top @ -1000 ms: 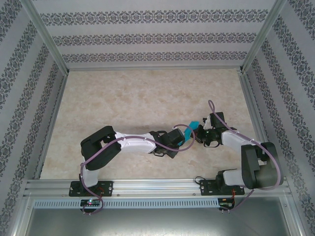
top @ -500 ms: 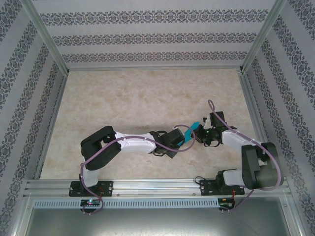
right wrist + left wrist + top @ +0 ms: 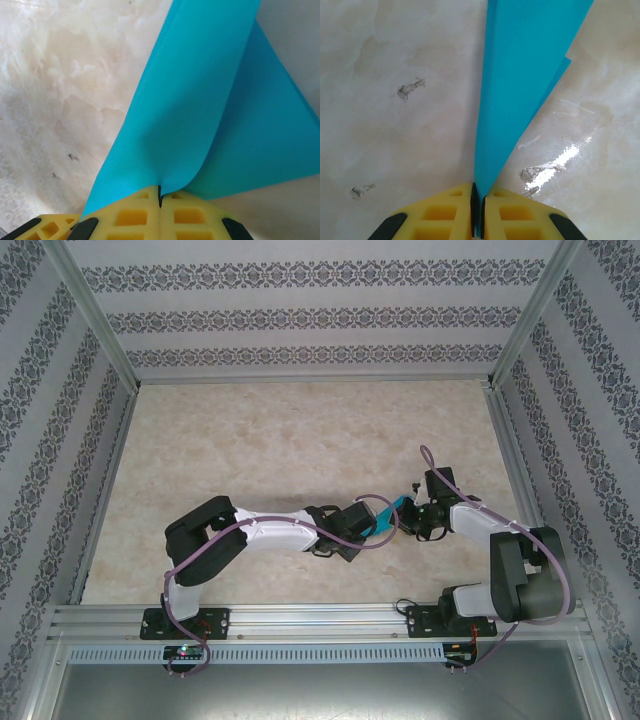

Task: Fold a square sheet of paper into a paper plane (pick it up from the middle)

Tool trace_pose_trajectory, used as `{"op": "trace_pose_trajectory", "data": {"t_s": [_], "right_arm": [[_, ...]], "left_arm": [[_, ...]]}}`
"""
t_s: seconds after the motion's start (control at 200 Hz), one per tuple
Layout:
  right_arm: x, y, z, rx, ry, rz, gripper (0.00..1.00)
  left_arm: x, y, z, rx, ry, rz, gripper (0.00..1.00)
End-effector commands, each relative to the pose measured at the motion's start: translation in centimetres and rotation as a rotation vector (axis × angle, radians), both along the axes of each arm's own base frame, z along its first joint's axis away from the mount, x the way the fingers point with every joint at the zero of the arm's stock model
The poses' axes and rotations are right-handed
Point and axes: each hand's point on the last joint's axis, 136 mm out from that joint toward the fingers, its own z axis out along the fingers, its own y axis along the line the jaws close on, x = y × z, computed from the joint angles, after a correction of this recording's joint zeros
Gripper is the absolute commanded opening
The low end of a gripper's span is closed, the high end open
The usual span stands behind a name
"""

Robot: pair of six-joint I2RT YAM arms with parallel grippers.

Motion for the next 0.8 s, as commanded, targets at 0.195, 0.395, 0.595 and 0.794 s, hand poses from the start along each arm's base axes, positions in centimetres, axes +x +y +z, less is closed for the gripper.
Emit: {"op": "trace_pose_trajectory", "data": {"t_s": [0.195, 0.395, 0.595, 0.794], "right_arm": [[0.5, -2.1, -0.2, -0.124, 0.001, -0.021, 0.0], [-0.7, -2.6, -0.6, -0.161, 0.039, -0.004, 0.0], [-0.7, -1.5, 0.4, -0.114, -0.007, 0.024, 0.0], [-1.6, -1.7, 0.3, -0.149, 0.024, 0.034, 0.0]], "left_arm": [[-0.1, 2.0, -2.1, 0.113, 0.015, -0.015, 0.14], [-0.1, 1.9, -2.0, 0.117, 0.012, -0.02, 0.14], [-0.3, 1.7, -2.3, 0.129, 0.016, -0.031, 0.14], [-0.4, 1.7, -2.5, 0.14, 0.017, -0.039, 0.14]]}}
